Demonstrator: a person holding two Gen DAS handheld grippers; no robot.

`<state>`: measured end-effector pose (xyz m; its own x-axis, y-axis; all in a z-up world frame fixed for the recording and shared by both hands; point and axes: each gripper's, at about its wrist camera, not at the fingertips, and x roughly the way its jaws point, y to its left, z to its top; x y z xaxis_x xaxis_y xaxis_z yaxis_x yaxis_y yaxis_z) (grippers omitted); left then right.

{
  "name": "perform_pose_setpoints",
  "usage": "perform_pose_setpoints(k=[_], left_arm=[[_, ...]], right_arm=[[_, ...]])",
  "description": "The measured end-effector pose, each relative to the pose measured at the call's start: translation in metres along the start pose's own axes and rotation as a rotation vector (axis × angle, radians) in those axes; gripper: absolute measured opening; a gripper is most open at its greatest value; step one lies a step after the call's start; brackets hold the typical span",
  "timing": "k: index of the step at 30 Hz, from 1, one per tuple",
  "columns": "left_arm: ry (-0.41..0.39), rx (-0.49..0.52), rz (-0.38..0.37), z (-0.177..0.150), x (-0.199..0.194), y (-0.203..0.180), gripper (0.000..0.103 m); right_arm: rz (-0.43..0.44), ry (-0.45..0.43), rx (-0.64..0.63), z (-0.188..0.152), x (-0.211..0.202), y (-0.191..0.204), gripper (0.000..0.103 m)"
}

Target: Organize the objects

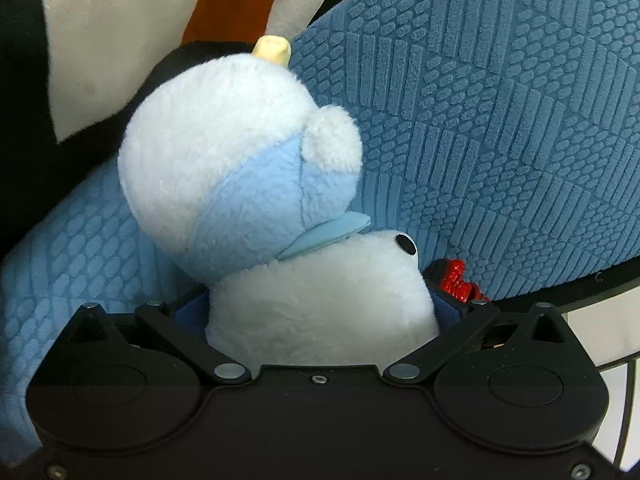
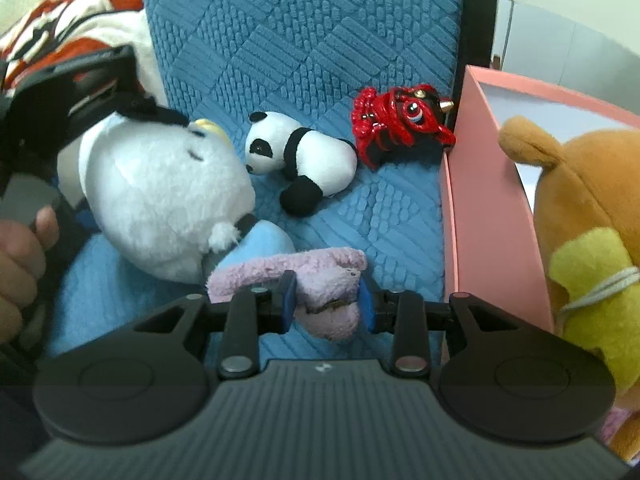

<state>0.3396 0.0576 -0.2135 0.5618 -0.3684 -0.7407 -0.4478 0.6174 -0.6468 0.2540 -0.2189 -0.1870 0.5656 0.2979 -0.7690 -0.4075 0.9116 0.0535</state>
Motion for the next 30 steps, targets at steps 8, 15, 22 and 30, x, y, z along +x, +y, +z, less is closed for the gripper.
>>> perform_pose_setpoints(k=[8, 15, 22, 30], left_arm=[[0.015, 0.016, -0.012, -0.002, -0.007, -0.002, 0.096], [0.046, 0.068, -0.023, -0.017, -0.033, 0.002, 0.095], [0.033, 0.164, -0.001, -0.041, -0.074, -0.004, 0.095], [0.076, 0.238, 0.014, -0.066, -0.113, -0.013, 0.095]], right_arm=[[-0.009, -0.01, 0.016, -0.002, -0.006, 0.0, 0.036], [-0.001, -0.024, 0.012, -0.004, -0.028, 0.005, 0.036], [0.033, -0.034, 0.033, -0.01, -0.065, 0.012, 0.035], [0.038, -0.071, 0.055, -0.016, -0.115, 0.007, 0.035]])
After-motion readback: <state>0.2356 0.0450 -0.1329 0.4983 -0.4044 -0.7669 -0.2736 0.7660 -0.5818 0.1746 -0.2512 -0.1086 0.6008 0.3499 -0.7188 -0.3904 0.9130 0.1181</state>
